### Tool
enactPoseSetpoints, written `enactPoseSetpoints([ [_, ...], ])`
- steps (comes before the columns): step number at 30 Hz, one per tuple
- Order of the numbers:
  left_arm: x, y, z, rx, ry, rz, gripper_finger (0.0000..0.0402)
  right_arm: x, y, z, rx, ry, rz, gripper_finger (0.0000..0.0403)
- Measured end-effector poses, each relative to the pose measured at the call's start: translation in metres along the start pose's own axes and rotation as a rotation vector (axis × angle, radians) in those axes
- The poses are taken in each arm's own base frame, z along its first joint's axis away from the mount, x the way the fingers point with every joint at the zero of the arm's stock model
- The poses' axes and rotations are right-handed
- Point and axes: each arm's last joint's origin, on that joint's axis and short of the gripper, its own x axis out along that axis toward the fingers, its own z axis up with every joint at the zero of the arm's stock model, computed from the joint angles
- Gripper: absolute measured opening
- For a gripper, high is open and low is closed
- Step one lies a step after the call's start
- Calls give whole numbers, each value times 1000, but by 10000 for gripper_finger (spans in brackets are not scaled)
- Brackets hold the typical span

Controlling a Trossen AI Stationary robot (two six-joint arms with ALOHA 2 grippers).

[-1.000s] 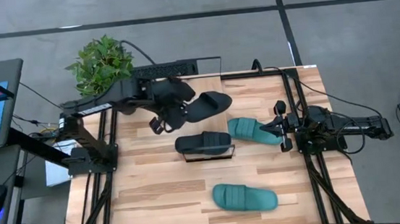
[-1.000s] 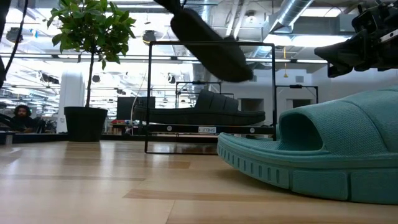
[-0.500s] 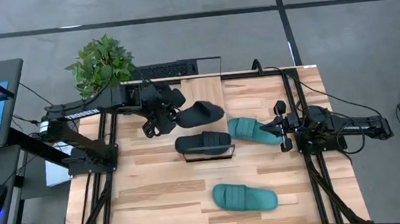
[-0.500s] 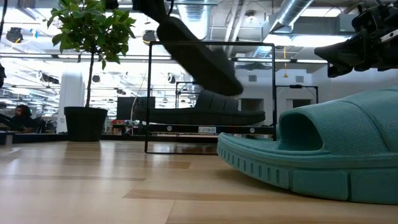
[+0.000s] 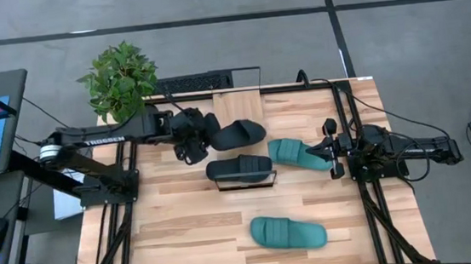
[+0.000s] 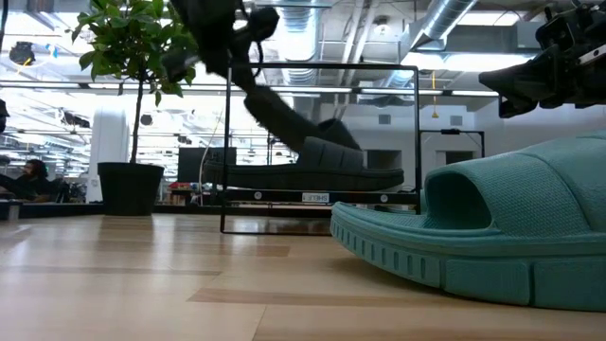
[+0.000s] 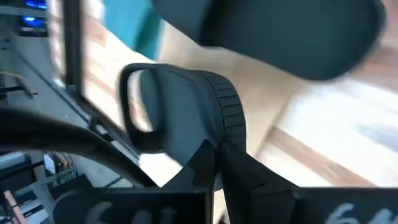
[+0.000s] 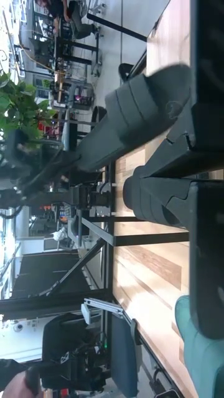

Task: Pick and place slides into the shelf
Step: Put the black slide on the shelf

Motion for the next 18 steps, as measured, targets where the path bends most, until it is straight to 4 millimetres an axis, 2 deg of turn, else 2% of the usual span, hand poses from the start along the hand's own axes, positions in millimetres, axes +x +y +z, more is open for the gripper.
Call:
enactPoseSetpoints([
  [18,33,-35,-1,169,40,-34,0,0,0,0,0,0,0,0],
])
